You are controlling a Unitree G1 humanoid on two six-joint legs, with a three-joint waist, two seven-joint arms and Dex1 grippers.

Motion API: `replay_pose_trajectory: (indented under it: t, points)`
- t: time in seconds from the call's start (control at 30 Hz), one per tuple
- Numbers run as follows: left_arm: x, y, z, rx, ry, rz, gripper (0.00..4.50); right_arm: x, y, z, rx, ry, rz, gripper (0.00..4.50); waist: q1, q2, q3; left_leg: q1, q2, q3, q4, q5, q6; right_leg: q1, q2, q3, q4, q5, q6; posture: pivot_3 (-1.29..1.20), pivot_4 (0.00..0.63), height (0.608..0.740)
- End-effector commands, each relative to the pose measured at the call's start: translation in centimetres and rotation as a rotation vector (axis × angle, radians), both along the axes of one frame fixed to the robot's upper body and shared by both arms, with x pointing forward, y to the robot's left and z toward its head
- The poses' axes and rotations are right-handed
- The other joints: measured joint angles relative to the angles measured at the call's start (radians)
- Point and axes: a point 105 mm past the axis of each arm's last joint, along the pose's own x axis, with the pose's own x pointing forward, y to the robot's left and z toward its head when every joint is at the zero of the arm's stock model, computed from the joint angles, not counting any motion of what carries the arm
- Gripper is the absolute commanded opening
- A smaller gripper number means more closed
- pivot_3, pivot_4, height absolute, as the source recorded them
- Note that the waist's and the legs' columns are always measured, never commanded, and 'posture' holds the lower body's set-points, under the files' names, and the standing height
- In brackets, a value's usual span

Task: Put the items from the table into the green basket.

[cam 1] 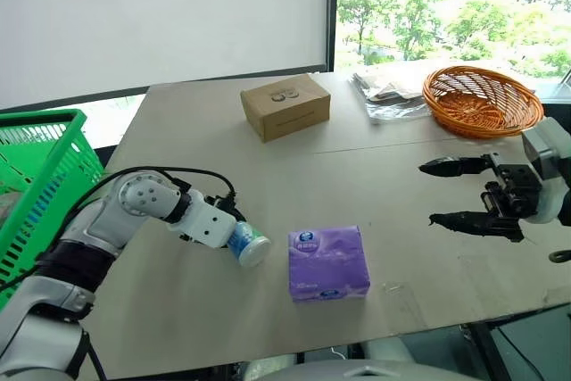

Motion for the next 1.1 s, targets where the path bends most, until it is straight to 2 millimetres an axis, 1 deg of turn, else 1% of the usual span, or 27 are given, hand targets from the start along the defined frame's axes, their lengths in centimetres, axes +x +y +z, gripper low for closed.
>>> replay_pose_trajectory:
  t: [0.03, 0.07, 0.1, 0.13, 0.17, 0.2, 0.23, 0.27, 0.33, 0.4, 0.43, 0.5, 0.57, 0.6, 0.63, 0.67, 0.73, 0.77, 0.83, 0.9, 0.93, 0.97, 1.0, 1.03, 1.07, 1.1]
  points:
    - [0.4, 0.0, 0.7, -0.128, 0.055, 0.187, 1.99, 0.0, 0.8, 1.4, 0.037, -0.037, 0.027, 4.50, -0.006, 0.002, -0.001, 0.001, 0.002, 0.001, 0.000, 0.000, 0.000, 0.001, 0.003, 0.001, 0.000, 0.000, 0.000, 0.09, 0.000, 0.740]
    - [0.5, -1.8, 1.8, -0.281, 0.073, 0.234, 1.99, 0.2, 1.0, 1.8, 0.069, -0.024, 0.025, 4.50, -0.015, 0.002, -0.001, 0.001, 0.003, 0.001, 0.000, 0.000, 0.000, 0.001, 0.004, 0.001, 0.000, 0.000, 0.000, 0.09, 0.000, 0.740]
    - [1.0, -3.3, 3.3, -0.447, 0.070, 0.294, 1.99, 0.2, 1.3, 2.3, 0.092, -0.022, 0.034, 4.50, -0.016, 0.003, -0.001, 0.001, 0.005, 0.001, 0.000, 0.000, 0.000, 0.001, 0.005, 0.001, 0.000, 0.000, 0.000, 0.09, 0.000, 0.740]
    - [1.5, -4.2, 4.9, -0.579, 0.056, 0.352, 1.99, 0.2, 1.6, 2.7, 0.108, -0.024, 0.044, 4.50, -0.017, 0.003, -0.001, 0.001, 0.005, 0.001, 0.000, 0.000, 0.000, 0.001, 0.005, 0.001, 0.000, 0.000, 0.000, 0.11, 0.000, 0.740]
    - [2.0, -4.3, 6.2, -0.671, 0.040, 0.426, 1.99, 0.2, 1.9, 3.1, 0.121, -0.032, 0.054, 4.50, -0.017, 0.003, -0.001, 0.000, 0.005, 0.000, 0.000, 0.000, 0.000, 0.000, 0.004, 0.001, -0.001, 0.000, 0.000, 0.11, 0.000, 0.740]
    - [2.6, -4.0, 7.3, -0.740, 0.011, 0.498, 1.99, 0.3, 2.2, 3.4, 0.134, -0.037, 0.059, 4.50, -0.016, 0.000, -0.001, 0.000, 0.005, 0.000, 0.000, 0.000, 0.000, -0.002, 0.004, 0.001, -0.001, 0.001, 0.001, 0.12, 0.000, 0.740]
    - [3.1, -3.5, 8.6, -0.804, -0.034, 0.561, 1.99, 0.4, 2.4, 3.7, 0.150, -0.040, 0.060, 4.50, -0.013, -0.004, 0.002, -0.004, 0.005, -0.002, 0.004, 0.000, 0.000, -0.006, 0.004, 0.001, 0.000, 0.001, 0.001, 0.13, 0.000, 0.740]
    - [4.2, -2.0, 10.3, -0.887, -0.106, 0.686, 1.99, 0.5, 2.8, 4.1, 0.169, -0.045, 0.064, 4.50, -0.012, -0.007, 0.002, -0.008, 0.006, -0.004, 0.008, 0.000, 0.000, -0.008, 0.004, 0.001, 0.000, 0.002, 0.000, 0.13, 0.000, 0.740]
    - [5.7, 1.9, 12.9, -0.985, -0.292, 0.931, 1.99, 0.8, 3.6, 4.4, 0.193, -0.052, 0.070, 4.50, -0.013, -0.011, 0.002, -0.012, 0.008, -0.006, 0.011, -0.002, 0.001, -0.010, 0.004, 0.000, -0.001, 0.003, -0.002, 0.16, 0.000, 0.740]
    - [5.9, 6.2, 14.9, -1.020, -0.473, 1.145, 1.99, 1.1, 4.2, 4.5, 0.212, -0.055, 0.079, 4.50, -0.011, -0.011, 0.002, -0.012, 0.010, -0.006, 0.011, -0.003, 0.001, -0.010, 0.004, 0.000, -0.001, 0.003, -0.003, 0.19, 0.000, 0.740]
    - [5.6, 9.0, 15.9, -1.001, -0.601, 1.269, 1.99, 1.1, 4.5, 4.6, 0.225, -0.051, 0.089, 4.50, -0.010, -0.011, 0.002, -0.011, 0.010, -0.006, 0.011, -0.003, 0.001, -0.010, 0.004, 0.000, -0.001, 0.003, -0.003, 0.19, 0.000, 0.740]
    - [4.3, 13.7, 17.4, -0.954, -0.791, 1.462, 1.99, 1.1, 5.0, 4.8, 0.240, -0.043, 0.118, 4.50, -0.007, -0.011, 0.002, -0.010, 0.010, -0.006, 0.010, -0.003, 0.001, -0.010, 0.004, 0.001, -0.001, 0.003, -0.003, 0.22, 0.000, 0.740]
    - [1.8, 18.7, 18.9, -0.938, -0.940, 1.673, 1.99, 1.0, 5.6, 5.0, 0.248, -0.042, 0.156, 4.50, 0.005, -0.011, 0.002, -0.010, 0.010, -0.006, 0.010, -0.003, 0.001, -0.010, 0.004, 0.001, -0.001, 0.003, -0.003, 0.26, 0.000, 0.740]
    - [0.4, 20.9, 19.4, -0.902, -1.016, 1.749, 1.99, 1.1, 5.8, 5.2, 0.253, -0.045, 0.169, 4.50, 0.010, -0.012, 0.002, -0.010, 0.010, -0.005, 0.010, -0.003, 0.001, -0.010, 0.004, 0.000, -0.001, 0.003, -0.003, 0.26, 0.000, 0.740]
    - [-0.6, 22.3, 19.7, -0.863, -1.068, 1.791, 1.99, 1.2, 6.0, 5.3, 0.258, -0.047, 0.176, 4.50, 0.015, -0.012, 0.002, -0.010, 0.010, -0.005, 0.010, -0.003, 0.001, -0.010, 0.004, -0.001, -0.001, 0.004, -0.003, 0.26, 0.000, 0.740]
    - [-2.4, 24.6, 20.0, -0.810, -1.133, 1.866, 1.99, 1.4, 6.3, 5.5, 0.268, -0.050, 0.190, 4.50, 0.023, -0.013, 0.002, -0.010, 0.010, -0.005, 0.010, -0.003, 0.001, -0.010, 0.004, -0.002, -0.001, 0.004, -0.004, 0.29, 0.000, 0.740]
    - [-4.8, 27.1, 20.4, -0.731, -1.207, 1.947, 1.99, 1.6, 6.7, 5.8, 0.277, -0.053, 0.211, 4.50, 0.038, -0.013, 0.002, -0.010, 0.010, -0.005, 0.009, -0.005, -0.003, -0.010, 0.003, -0.002, -0.002, 0.005, -0.006, 0.29, 0.000, 0.740]
    - [-5.6, 27.9, 20.4, -0.692, -1.226, 1.961, 1.99, 1.6, 6.8, 5.9, 0.278, -0.056, 0.221, 4.50, 0.045, -0.013, 0.001, -0.010, 0.010, -0.005, 0.009, -0.006, -0.005, -0.010, 0.003, -0.003, -0.002, 0.005, -0.007, 0.31, 0.000, 0.740]
    - [-6.2, 28.8, 19.4, -0.645, -1.189, 1.985, 1.99, 1.8, 7.2, 6.1, 0.287, -0.063, 0.238, 4.50, 0.075, -0.015, 0.000, -0.010, 0.009, -0.005, 0.009, -0.007, -0.006, -0.010, 0.000, -0.005, -0.004, 0.005, -0.007, 0.32, 0.000, 0.740]
    - [-6.0, 29.1, 18.1, -0.625, -1.138, 1.983, 1.99, 2.0, 7.5, 6.3, 0.294, -0.071, 0.246, 4.50, 0.110, -0.017, -0.001, -0.011, 0.008, -0.006, 0.010, -0.007, -0.007, -0.010, -0.003, -0.006, -0.005, 0.005, -0.007, 0.33, 0.000, 0.740]
    - [-5.3, 28.7, 17.1, -0.625, -1.091, 1.967, 1.99, 2.1, 7.6, 6.3, 0.293, -0.078, 0.247, 4.50, 0.129, -0.019, -0.002, -0.012, 0.008, -0.006, 0.010, -0.007, -0.007, -0.010, -0.005, -0.006, -0.005, 0.005, -0.008, 0.33, 0.000, 0.740]
    - [-4.8, 28.5, 16.4, -0.625, -1.063, 1.956, 2.73, 2.1, 7.7, 6.2, 0.292, -0.086, 0.246, 4.50, 0.138, -0.019, -0.003, -0.015, 0.008, -0.008, 0.010, -0.007, -0.007, -0.011, -0.007, -0.010, -0.007, 0.005, -0.008, 0.33, 0.000, 0.740]
    - [-4.4, 28.4, 15.8, -0.625, -1.043, 1.948, 2.94, 2.3, 7.7, 6.2, 0.291, -0.097, 0.238, 4.50, 0.161, -0.021, -0.004, -0.016, 0.008, -0.008, 0.010, -0.007, -0.007, -0.012, -0.008, -0.012, -0.007, 0.005, -0.008, 0.33, 0.000, 0.740]
    - [-3.9, 28.2, 15.2, -0.634, -1.022, 1.933, 3.35, 2.5, 7.8, 6.2, 0.289, -0.108, 0.216, 4.50, 0.167, -0.022, -0.005, -0.020, 0.009, -0.008, 0.011, -0.008, -0.008, -0.013, -0.009, -0.014, -0.007, 0.005, -0.008, 0.33, 0.000, 0.740]
    - [-3.5, 28.1, 15.0, -0.643, -1.015, 1.921, 3.35, 2.7, 7.8, 6.3, 0.289, -0.118, 0.201, 4.50, 0.181, -0.024, -0.007, -0.020, 0.009, -0.008, 0.011, -0.008, -0.008, -0.014, -0.010, -0.014, -0.007, 0.005, -0.008, 0.32, 0.000, 0.740]
    - [-3.0, 28.0, 15.0, -0.649, -1.019, 1.906, 4.01, 3.0, 7.8, 6.3, 0.283, -0.129, 0.181, 4.50, 0.191, -0.025, -0.008, -0.021, 0.008, -0.008, 0.011, -0.009, -0.010, -0.014, -0.010, -0.015, -0.008, 0.005, -0.008, 0.32, 0.000, 0.740]
